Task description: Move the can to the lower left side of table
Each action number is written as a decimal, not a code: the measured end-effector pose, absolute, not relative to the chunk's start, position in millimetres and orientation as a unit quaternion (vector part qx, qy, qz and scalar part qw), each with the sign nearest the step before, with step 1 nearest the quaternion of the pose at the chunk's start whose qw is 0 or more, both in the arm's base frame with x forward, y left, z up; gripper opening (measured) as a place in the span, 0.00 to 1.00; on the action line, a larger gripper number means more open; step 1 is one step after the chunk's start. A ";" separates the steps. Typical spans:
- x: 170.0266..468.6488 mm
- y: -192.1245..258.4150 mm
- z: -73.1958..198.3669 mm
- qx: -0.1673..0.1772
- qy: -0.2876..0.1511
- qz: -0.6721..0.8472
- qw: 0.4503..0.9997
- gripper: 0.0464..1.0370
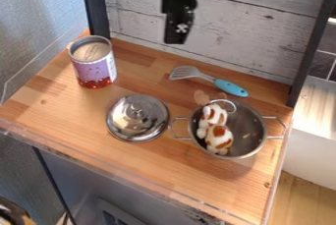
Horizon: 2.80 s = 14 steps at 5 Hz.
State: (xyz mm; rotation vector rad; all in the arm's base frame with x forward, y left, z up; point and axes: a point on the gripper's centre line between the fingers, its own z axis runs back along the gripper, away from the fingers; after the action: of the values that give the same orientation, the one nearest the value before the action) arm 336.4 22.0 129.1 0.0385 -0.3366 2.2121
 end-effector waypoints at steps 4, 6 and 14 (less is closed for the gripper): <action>367.7 98.5 96.1 -0.008 -0.131 0.957 0.259 0.96; 363.9 118.9 75.6 0.005 -0.151 0.976 0.157 0.96; 292.9 146.4 47.8 0.104 -0.172 0.968 0.151 0.96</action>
State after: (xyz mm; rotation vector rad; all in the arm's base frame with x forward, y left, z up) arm 292.9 146.4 47.8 0.2995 -0.4929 2.7783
